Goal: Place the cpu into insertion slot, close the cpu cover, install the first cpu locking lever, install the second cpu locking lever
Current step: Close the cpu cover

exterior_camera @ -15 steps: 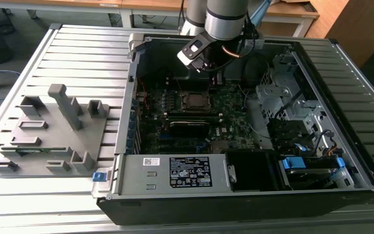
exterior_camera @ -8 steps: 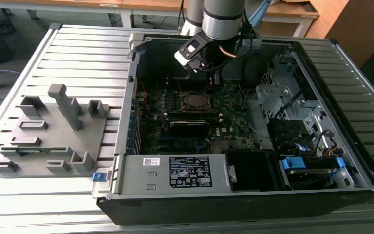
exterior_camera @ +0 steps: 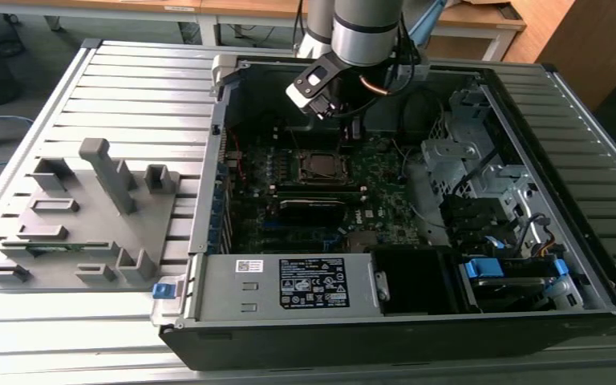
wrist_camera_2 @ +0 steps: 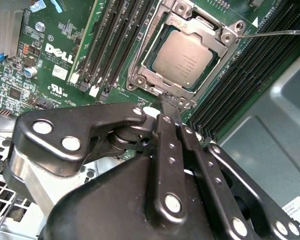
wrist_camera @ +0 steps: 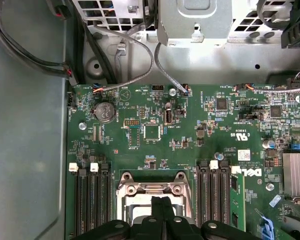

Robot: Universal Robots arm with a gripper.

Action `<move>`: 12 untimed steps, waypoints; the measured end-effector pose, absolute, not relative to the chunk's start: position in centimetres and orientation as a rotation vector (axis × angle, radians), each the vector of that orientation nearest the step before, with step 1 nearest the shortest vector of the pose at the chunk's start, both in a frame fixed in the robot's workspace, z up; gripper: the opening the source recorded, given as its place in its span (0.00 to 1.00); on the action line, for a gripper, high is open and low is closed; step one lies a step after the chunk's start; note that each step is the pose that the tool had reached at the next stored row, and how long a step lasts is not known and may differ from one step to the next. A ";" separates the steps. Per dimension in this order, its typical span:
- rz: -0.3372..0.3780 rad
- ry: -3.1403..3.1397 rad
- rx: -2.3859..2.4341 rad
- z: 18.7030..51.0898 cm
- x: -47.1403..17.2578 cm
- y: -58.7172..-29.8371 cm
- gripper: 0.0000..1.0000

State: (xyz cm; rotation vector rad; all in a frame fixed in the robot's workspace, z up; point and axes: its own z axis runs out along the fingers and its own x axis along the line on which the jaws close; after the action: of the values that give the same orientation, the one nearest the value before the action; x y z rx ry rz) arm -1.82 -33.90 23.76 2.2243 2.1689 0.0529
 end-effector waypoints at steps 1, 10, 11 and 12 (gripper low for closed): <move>0.053 2.169 2.224 23.8 -1.8 -33.9 0.11; 0.053 2.169 2.224 23.8 -1.9 -33.9 0.11; 0.053 2.169 2.224 23.8 -1.9 -33.9 0.11; 0.053 2.169 2.224 23.8 -1.9 -33.9 0.11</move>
State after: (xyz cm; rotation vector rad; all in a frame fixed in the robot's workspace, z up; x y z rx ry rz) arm -1.91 -33.90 23.76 2.2244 2.1687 0.0530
